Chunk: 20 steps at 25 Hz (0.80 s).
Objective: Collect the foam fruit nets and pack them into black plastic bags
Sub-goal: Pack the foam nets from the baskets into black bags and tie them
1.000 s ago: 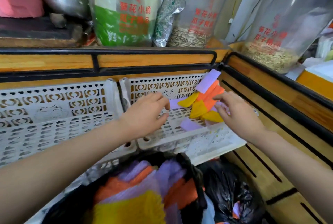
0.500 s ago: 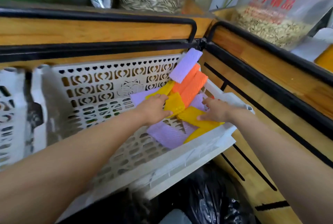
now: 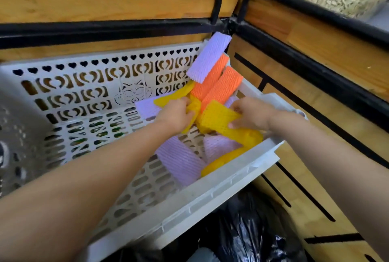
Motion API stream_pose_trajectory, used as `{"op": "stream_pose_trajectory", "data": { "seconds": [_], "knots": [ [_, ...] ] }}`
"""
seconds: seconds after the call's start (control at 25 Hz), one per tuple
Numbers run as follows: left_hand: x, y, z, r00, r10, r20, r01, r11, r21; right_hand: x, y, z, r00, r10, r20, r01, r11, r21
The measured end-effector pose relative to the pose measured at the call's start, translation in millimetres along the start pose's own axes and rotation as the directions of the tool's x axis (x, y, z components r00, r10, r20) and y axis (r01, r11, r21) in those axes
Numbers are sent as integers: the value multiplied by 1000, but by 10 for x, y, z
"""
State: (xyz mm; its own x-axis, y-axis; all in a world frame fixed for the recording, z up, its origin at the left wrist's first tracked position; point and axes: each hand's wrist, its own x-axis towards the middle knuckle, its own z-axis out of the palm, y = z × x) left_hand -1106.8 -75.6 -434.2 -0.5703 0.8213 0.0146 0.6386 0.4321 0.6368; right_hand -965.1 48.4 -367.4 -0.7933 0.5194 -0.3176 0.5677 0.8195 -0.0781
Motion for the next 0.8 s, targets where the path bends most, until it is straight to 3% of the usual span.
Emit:
{"op": "stream_pose_trajectory", "data": {
  "seconds": [0.12,0.24,0.36,0.52,0.64,0.72,0.8],
  "knots": [
    [-109,1,-271,989,-105,-100,71,952,-298,-66,27,-131,970,25,-241,18,985,174],
    [-316,44,-498,978,-194,-74,123,829,-545,-136,-152,-211,900,71,-430,180,838,516],
    [-568,159,-664,982,-190,-8,135,726,-674,-214,-536,-230,884,40,-465,332,648,686],
    [-858,289,-973,988,-96,122,153,467,-871,-250,-952,-195,891,-74,-447,388,633,670],
    [-1039,226,-1102,984,-125,127,175,535,-827,-273,-1110,-209,902,-152,-403,410,588,697],
    [-1045,133,-1143,967,-254,-16,159,649,-744,-256,-1186,-179,905,-216,-367,423,552,718],
    [-1013,48,-1184,938,-305,-168,130,755,-643,-122,-1153,-58,921,-193,-338,379,635,673]
  ]
}}
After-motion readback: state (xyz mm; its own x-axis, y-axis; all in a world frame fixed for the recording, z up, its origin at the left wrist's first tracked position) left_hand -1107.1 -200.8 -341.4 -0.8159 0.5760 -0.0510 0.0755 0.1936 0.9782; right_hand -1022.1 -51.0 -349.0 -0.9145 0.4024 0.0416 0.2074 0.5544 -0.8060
